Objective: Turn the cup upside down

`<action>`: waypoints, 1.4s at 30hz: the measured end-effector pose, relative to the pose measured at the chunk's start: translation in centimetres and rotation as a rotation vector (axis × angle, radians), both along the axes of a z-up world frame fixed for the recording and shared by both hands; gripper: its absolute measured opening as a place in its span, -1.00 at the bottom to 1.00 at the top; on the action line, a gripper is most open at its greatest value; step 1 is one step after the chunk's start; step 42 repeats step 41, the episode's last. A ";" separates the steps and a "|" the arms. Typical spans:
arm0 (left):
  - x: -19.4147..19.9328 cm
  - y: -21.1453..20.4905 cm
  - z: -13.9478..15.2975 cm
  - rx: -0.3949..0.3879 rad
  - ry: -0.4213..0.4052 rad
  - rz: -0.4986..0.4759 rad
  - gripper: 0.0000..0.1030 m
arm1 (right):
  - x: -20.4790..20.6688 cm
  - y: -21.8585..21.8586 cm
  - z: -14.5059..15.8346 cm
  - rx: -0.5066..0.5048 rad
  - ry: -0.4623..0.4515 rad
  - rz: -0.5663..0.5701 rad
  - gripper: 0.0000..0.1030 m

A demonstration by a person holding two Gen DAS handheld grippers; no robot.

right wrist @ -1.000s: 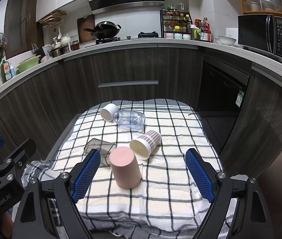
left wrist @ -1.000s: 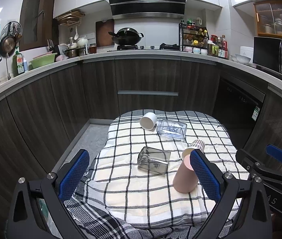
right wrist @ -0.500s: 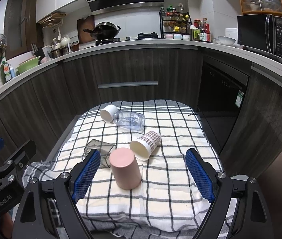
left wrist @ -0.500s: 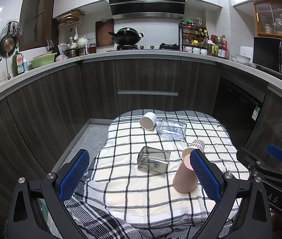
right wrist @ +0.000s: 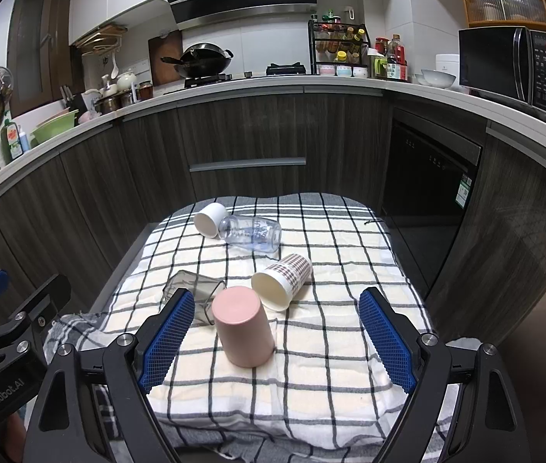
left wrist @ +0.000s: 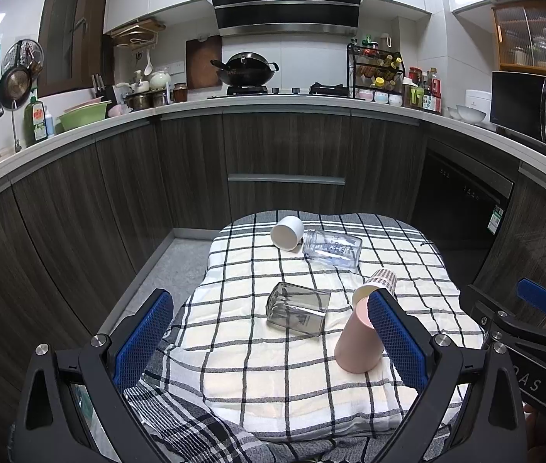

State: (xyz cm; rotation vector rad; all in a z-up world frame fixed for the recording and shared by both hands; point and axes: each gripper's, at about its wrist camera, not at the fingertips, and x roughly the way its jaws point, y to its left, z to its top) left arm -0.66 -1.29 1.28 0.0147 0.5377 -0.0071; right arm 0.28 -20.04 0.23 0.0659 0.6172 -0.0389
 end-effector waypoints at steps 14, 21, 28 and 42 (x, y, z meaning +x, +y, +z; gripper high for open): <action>-0.2 -0.2 -0.2 0.001 -0.006 -0.005 0.99 | 0.0 0.0 0.0 0.003 -0.001 -0.001 0.69; -0.3 -0.2 -0.2 0.001 -0.003 -0.001 0.99 | 0.0 -0.1 0.0 0.005 0.001 -0.001 0.69; -0.4 -0.1 -0.3 -0.007 0.006 -0.003 0.99 | 0.0 -0.1 0.0 0.005 -0.001 -0.001 0.69; -0.3 -0.1 -0.2 0.006 -0.001 0.007 0.99 | 0.0 -0.3 -0.1 0.008 0.000 -0.002 0.69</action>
